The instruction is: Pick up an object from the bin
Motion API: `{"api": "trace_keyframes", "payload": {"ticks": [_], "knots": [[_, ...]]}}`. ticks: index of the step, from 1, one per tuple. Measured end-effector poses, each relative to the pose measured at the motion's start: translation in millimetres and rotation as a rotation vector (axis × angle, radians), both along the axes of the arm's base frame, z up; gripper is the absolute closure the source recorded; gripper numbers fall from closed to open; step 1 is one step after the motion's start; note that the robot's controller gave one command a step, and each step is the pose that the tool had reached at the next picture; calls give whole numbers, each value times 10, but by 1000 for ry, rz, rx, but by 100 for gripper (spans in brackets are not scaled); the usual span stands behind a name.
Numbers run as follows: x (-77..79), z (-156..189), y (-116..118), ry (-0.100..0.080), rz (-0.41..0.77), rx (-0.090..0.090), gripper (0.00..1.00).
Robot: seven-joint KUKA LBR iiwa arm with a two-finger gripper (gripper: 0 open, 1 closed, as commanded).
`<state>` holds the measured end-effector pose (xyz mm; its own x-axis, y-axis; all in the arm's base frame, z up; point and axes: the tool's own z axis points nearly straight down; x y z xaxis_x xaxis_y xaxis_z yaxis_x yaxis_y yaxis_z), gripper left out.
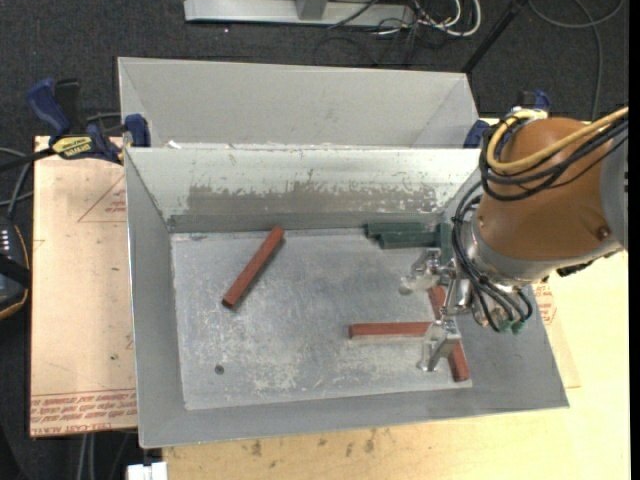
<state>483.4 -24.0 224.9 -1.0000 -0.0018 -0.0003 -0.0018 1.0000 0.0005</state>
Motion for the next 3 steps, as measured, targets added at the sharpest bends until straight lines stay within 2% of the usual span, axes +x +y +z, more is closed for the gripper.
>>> {"api": "trace_keyframes", "payload": {"ticks": [1,2,3], "knots": [[0,0,0,0,0,0,0],[85,-464,-50,-7,59,-1,0],[469,-1440,-191,-14,62,0,100]]}}
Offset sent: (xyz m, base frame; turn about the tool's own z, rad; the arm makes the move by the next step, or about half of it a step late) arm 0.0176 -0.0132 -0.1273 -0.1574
